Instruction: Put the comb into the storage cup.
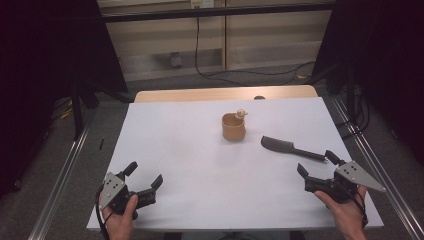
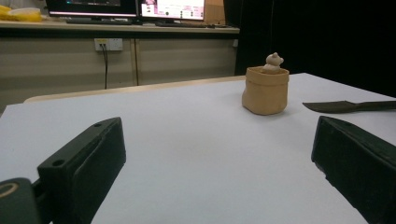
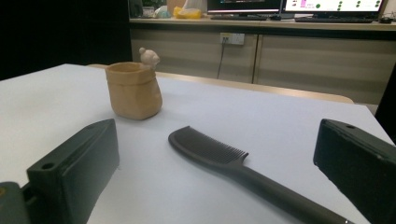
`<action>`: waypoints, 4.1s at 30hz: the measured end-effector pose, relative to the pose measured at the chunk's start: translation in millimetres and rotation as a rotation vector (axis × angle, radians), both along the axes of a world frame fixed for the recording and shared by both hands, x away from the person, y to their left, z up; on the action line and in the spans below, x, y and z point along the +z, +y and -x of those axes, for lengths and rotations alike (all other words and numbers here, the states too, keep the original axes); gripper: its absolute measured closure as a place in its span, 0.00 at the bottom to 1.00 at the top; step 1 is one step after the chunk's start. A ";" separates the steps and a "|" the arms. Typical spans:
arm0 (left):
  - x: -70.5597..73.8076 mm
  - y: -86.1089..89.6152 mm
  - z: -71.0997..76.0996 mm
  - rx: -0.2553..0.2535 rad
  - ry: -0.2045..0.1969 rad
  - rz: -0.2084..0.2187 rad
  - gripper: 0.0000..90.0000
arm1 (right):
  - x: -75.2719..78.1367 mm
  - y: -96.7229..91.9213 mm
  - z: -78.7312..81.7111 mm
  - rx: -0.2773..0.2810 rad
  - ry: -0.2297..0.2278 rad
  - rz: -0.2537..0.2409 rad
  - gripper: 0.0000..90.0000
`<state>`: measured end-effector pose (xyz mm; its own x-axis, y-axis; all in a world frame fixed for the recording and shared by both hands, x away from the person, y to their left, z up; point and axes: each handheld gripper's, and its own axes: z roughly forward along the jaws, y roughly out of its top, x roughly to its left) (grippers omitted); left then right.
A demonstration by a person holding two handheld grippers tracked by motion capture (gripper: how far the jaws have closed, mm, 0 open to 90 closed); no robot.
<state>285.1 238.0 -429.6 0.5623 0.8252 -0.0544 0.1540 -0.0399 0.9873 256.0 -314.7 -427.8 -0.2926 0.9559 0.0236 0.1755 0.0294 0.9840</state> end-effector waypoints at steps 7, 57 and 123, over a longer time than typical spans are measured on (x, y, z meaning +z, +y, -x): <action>0.6 0.0 0.7 0.002 -0.003 0.014 0.03 | 3.1 -5.0 -12.9 -0.016 -0.007 0.011 0.00; 2.1 -1.1 -0.1 -0.001 -0.018 0.010 0.03 | 16.3 -31.3 -72.1 -0.084 -0.007 0.027 0.57; 1.0 -4.7 -2.1 -0.011 -0.019 0.001 0.03 | 7.1 -65.3 -114.8 0.044 0.653 0.129 1.00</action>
